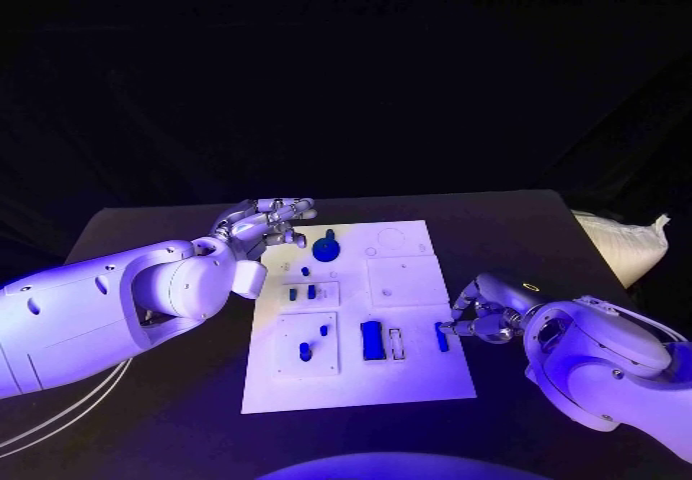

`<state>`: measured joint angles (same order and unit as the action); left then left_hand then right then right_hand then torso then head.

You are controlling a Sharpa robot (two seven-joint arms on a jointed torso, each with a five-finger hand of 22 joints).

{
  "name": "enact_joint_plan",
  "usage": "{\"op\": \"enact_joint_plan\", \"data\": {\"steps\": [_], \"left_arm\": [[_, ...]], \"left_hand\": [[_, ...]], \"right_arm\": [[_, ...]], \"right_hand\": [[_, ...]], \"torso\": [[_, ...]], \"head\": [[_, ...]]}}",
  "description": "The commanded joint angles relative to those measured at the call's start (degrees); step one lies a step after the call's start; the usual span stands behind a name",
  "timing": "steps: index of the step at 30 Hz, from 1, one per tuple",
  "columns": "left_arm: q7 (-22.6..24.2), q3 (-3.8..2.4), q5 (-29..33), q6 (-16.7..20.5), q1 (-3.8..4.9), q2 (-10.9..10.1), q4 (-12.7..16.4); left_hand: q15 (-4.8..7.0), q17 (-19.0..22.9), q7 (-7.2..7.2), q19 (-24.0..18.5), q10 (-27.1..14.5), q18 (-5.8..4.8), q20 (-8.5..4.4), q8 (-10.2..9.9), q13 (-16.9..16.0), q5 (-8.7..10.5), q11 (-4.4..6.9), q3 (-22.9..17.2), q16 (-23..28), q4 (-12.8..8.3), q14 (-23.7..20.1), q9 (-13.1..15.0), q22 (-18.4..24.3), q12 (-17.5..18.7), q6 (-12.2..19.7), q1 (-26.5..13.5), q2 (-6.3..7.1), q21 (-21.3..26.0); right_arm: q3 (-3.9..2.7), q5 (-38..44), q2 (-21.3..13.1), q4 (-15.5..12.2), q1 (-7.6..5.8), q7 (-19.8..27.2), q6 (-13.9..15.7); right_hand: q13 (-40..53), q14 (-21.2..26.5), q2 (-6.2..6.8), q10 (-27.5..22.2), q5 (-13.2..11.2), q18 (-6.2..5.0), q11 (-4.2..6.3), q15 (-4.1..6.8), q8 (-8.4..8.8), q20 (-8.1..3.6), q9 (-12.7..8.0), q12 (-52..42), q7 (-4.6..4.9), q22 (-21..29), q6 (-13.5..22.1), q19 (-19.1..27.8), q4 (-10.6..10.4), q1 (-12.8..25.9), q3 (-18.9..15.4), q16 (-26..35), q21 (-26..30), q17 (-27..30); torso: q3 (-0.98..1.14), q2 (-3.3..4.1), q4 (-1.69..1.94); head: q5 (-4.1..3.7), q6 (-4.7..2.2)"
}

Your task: Assemble the parts on the task board

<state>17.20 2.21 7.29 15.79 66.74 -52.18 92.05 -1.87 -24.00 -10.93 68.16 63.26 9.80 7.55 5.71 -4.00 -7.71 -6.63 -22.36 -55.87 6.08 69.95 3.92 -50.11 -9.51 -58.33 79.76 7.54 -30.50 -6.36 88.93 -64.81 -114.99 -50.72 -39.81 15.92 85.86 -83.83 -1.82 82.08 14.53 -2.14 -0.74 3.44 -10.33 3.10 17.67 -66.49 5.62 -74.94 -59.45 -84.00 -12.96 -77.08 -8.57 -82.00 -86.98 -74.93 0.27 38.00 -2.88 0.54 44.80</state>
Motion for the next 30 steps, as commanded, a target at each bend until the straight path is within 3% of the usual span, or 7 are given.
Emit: {"op": "enact_joint_plan", "data": {"steps": [1,13,30], "left_arm": [[0.34,-0.03,0.20,-0.75,0.01,0.13,0.08],[0.32,-0.03,0.20,-0.80,0.01,0.18,-0.01],[0.23,-0.03,0.20,-0.83,0.00,0.10,0.03]], "left_hand": [[0.28,0.07,0.05,0.19,-0.53,0.65,-0.26,0.33,0.06,-0.29,-0.04,0.10,-0.40,-0.30,-0.28,-0.02,0.06,-0.39,0.24,0.04,-0.20,0.12],[0.28,0.07,0.05,0.19,-0.53,0.65,-0.26,0.33,0.06,-0.29,-0.04,0.10,-0.40,-0.30,-0.28,-0.02,0.06,-0.39,0.24,0.04,-0.20,0.12],[0.28,0.17,0.06,0.24,-0.58,0.65,-0.26,0.40,0.06,-0.31,-0.03,0.12,-0.44,-0.37,-0.29,-0.02,0.12,-0.57,0.31,0.06,-0.29,0.20]], "right_arm": [[0.06,5.58,-0.05,0.54,0.16,-1.39,-1.99],[0.16,5.11,2.36,2.68,1.77,-0.97,-2.11],[0.20,5.73,4.76,4.96,3.08,-1.96,-5.66]], "right_hand": [[-10.83,-3.46,-0.47,0.03,-0.34,0.83,-0.14,-0.42,0.32,0.23,-0.14,0.10,0.03,-10.81,0.17,-2.51,0.15,-0.89,-0.03,0.24,0.23,-0.26],[-10.68,-3.48,-0.56,0.18,0.11,0.83,-0.11,-0.46,0.42,0.35,-0.60,-0.02,-0.09,-10.86,-0.68,-2.54,-1.06,-0.03,-0.26,0.20,0.20,-0.38],[-9.55,-3.73,-1.27,0.86,-0.04,1.03,0.53,0.04,0.01,-0.01,-0.76,-1.57,-0.83,-11.53,-2.53,-3.08,-0.58,-2.30,1.08,-0.50,-0.30,-1.62]], "torso": [[0.03,0.05,0.09],[-0.01,0.04,0.16],[-0.02,0.01,0.19]], "head": [[-0.17,0.03],[-0.04,0.17],[0.27,0.59]]}}
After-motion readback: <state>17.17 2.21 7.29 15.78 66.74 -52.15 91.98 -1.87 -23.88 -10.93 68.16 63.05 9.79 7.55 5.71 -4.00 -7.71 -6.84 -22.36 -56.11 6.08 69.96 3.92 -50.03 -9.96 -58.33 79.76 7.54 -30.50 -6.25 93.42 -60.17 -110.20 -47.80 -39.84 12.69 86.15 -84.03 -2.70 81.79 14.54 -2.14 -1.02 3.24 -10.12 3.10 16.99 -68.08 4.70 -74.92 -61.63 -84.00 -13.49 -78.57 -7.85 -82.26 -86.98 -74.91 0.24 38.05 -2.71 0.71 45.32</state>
